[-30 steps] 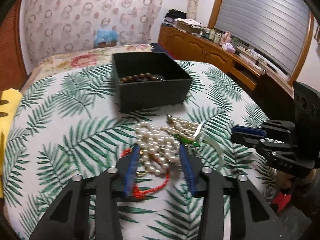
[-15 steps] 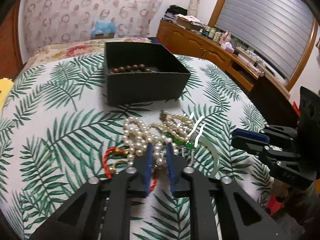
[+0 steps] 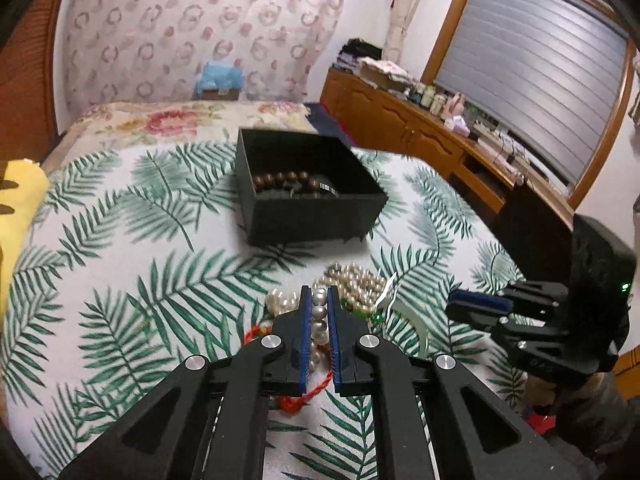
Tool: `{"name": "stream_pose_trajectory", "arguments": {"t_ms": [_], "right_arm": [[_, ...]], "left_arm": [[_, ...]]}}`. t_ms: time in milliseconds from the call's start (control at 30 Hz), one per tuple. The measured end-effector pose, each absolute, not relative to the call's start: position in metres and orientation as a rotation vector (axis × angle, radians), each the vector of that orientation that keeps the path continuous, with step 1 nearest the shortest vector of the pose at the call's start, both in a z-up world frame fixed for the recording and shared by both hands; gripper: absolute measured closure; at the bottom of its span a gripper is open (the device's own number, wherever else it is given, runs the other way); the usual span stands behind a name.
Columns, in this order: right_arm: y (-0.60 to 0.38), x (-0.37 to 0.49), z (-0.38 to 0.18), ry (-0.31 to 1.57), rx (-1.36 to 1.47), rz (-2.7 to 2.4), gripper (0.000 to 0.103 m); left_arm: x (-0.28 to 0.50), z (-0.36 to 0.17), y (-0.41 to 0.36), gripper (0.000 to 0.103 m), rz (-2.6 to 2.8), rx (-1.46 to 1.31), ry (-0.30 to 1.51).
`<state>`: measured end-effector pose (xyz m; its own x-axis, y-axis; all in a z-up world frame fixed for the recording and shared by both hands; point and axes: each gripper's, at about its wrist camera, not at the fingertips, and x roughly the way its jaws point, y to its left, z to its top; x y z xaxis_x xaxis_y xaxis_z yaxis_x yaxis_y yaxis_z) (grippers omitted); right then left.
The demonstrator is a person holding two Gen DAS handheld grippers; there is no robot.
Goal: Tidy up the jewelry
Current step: 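Grasp a pearl necklace with the left tool while the right tool grasps another pearl strand, then lift the pearl strands with both tools and carry them over the black box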
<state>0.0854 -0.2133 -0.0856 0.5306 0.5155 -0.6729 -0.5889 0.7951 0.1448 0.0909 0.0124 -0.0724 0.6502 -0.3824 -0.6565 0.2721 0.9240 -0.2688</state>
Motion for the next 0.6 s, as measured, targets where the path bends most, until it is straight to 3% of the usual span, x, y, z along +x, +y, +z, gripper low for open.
{"name": "stream_pose_trajectory", "arguments": {"t_ms": [600], "right_arm": [[-0.169, 0.134, -0.076, 0.805, -0.196, 0.745, 0.088]], "left_arm": [[0.087, -0.033, 0.03, 0.096, -0.323, -0.136, 0.649]]}}
